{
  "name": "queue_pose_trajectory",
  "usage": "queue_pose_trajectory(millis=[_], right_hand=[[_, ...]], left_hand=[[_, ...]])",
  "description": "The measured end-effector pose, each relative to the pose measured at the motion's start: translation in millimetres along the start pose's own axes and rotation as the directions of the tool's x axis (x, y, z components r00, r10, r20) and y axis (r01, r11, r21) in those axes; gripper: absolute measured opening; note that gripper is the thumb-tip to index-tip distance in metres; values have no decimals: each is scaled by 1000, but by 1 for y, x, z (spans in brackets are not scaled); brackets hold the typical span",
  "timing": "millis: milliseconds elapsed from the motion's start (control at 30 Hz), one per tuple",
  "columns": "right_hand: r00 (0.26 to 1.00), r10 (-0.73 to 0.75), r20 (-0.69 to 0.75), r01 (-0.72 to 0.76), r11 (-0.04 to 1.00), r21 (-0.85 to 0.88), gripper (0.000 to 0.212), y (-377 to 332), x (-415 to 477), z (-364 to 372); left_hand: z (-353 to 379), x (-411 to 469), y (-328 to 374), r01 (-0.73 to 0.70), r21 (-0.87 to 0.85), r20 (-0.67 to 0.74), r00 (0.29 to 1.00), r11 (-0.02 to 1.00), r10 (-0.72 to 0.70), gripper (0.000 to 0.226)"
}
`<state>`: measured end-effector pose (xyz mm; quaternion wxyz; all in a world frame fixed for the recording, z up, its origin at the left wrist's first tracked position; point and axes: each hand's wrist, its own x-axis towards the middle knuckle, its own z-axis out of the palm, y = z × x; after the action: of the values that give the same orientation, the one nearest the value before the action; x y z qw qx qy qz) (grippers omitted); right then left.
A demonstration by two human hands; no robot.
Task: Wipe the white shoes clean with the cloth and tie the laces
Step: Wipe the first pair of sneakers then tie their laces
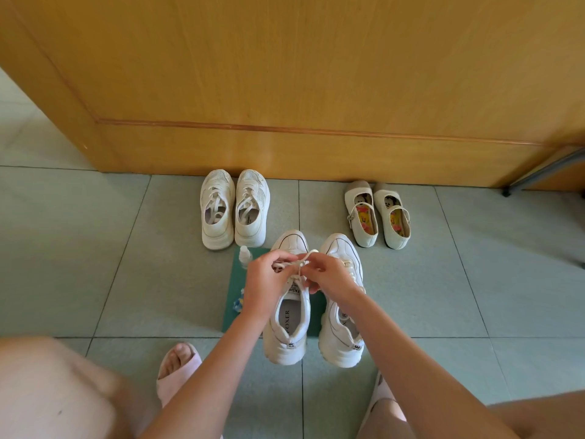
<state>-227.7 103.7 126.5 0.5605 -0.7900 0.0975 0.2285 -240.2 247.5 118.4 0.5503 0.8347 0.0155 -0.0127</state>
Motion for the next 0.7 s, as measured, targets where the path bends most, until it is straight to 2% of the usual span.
queue_pose_trajectory(millis=[200,300,367,433,600,700], right_hand=[[995,22,-92,-25,999,-32,6,-2,-4,-3],[995,13,-102,-33,981,-193,13,-4,-5,-5],[990,11,-140,-67,916,-396,16,-3,-5,-7],[982,15,-191,-126,799,-588,16,-2,-8,-10],[966,-44,-256,-174,624,-761,16,-5,-17,-15],[958,-91,-274,-179,555,-812,14,-6,-20,-14]], left_hand=[[-7,-1,-6,42,-42,-51,998,998,-45,13],[-8,-4,-6,39,-55,-52,998,998,-42,13],[-12,-5,-5,41,-55,-73,996,998,-45,10],[-18,-5,-8,44,-30,-118,992,999,-48,7],[-28,-10,-13,120,-11,-159,980,993,-121,4],[-27,-10,-12,273,-208,-153,939,939,-307,2]])
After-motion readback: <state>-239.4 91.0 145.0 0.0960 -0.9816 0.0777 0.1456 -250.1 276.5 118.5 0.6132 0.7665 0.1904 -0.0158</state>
